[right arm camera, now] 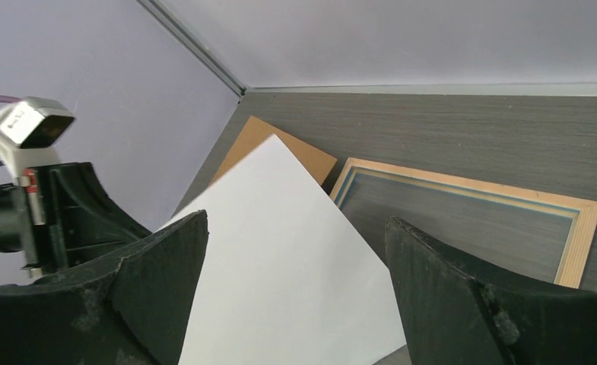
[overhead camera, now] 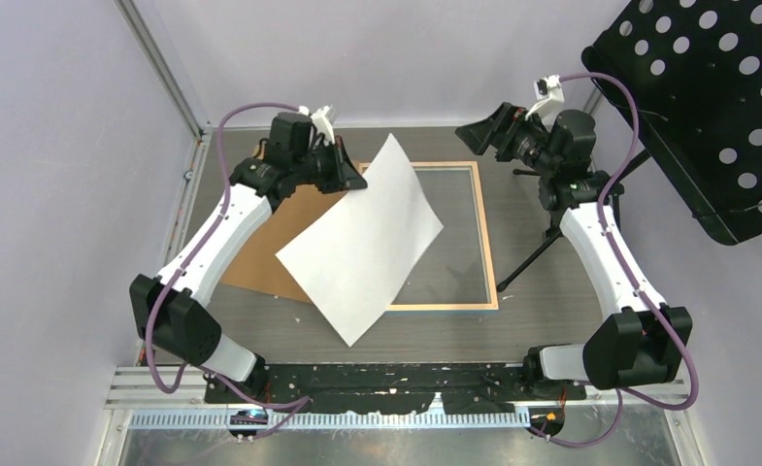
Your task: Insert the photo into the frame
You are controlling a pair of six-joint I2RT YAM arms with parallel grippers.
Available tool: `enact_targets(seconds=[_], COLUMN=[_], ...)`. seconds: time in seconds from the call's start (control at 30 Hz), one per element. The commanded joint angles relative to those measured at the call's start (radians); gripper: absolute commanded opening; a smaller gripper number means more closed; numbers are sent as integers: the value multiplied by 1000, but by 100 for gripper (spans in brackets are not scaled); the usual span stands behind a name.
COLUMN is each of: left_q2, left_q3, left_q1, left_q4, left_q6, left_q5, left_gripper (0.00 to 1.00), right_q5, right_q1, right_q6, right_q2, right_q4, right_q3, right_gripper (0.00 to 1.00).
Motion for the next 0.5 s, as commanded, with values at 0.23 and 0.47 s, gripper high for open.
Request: enact_targets(seconds=[0.23, 0.47], left_q2=[1, -13], left_q3=[-233, -388], left_q1=[112, 183], left_q4=[177, 279], left_q6=[-27, -29], left_q5=[-17, -24], left_gripper=[0, 0], right_q5=[-6, -5], right_q1=[-2, -2], right_q6=[0, 9], right_q2=[-31, -28], right_q4=[59, 77], right_q3=[-34, -56], right_gripper=[92, 92])
